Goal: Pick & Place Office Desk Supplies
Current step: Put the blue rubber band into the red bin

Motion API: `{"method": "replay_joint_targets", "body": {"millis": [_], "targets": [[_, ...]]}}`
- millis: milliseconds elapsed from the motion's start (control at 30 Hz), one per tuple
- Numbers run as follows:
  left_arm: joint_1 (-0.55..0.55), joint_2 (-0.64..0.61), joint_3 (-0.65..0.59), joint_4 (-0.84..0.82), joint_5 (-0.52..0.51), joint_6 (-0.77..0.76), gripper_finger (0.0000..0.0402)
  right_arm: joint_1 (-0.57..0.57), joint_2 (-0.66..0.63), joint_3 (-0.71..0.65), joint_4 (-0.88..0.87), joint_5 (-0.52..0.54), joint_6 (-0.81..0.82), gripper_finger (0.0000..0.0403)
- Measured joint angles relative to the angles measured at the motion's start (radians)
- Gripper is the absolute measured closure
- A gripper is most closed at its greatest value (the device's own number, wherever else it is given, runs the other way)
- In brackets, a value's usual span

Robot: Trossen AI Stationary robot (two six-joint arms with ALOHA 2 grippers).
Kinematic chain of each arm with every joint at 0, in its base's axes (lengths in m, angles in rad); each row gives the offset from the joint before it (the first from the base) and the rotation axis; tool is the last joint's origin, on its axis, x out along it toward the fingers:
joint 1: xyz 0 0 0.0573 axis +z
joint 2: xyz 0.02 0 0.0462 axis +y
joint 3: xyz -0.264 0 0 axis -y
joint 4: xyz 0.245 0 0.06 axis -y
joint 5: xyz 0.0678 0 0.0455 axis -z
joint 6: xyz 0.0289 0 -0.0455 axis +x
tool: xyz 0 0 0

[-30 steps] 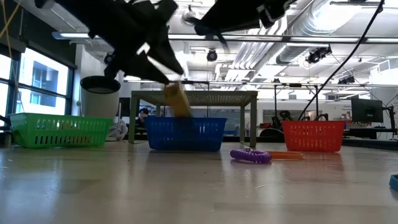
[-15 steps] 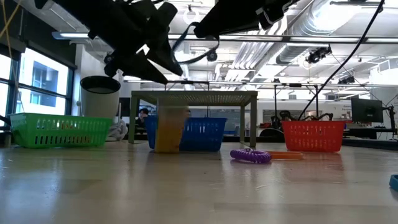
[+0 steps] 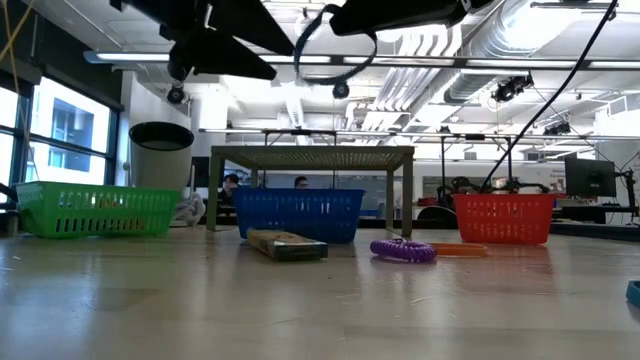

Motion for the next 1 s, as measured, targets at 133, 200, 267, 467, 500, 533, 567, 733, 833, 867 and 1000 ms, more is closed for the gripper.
{"method": "replay_joint_targets", "body": {"millis": [133,200,267,467,500,533,567,733,833,867,1000], "targets": [[-0.018,0.000,0.000,0.000,0.000,0.011,0.0183,0.000,0.000,0.000,0.000,0.000,0.001,0.0400],[-0.026,0.000,0.000,0.001,0.000,0.011,0.0183,0.000,0.000,0.000,0.000,0.000,0.005,0.0400],[-0.036,0.000,0.000,0.000,0.002,0.011,0.0183,0.000,0.000,0.000,0.000,0.000,0.006,0.0400],[-0.053,0.000,0.000,0.001,0.055,0.011,0.0183,0.006,0.000,0.000,-0.023,0.002,0.008,0.0400],[-0.055,0.000,0.000,0.000,0.060,0.011,0.0183,0.009,0.000,0.000,-0.031,0.003,0.008,0.0400],[-0.056,0.000,0.000,0.000,0.065,0.011,0.0183,0.012,0.000,0.000,-0.037,0.005,0.009,0.0400],[-0.056,0.000,0.000,0.000,0.070,0.011,0.0183,0.014,0.000,0.000,-0.043,0.010,0.009,0.0400],[-0.056,0.000,0.000,0.000,0.074,0.009,0.0183,0.038,-0.003,0.000,-0.094,0.096,0.009,0.0400],[-0.056,0.000,0.000,0.000,0.077,-0.017,0.0183,0.052,-0.015,0.000,-0.127,0.114,0.034,0.0400],[-0.056,0.001,0.000,0.000,0.081,-0.025,0.0183,0.053,-0.017,0.000,-0.133,0.115,0.045,0.0400],[-0.046,0.001,0.000,0.000,0.179,-0.040,0.0183,0.063,-0.017,-0.001,-0.185,0.141,0.089,0.0400]]}}
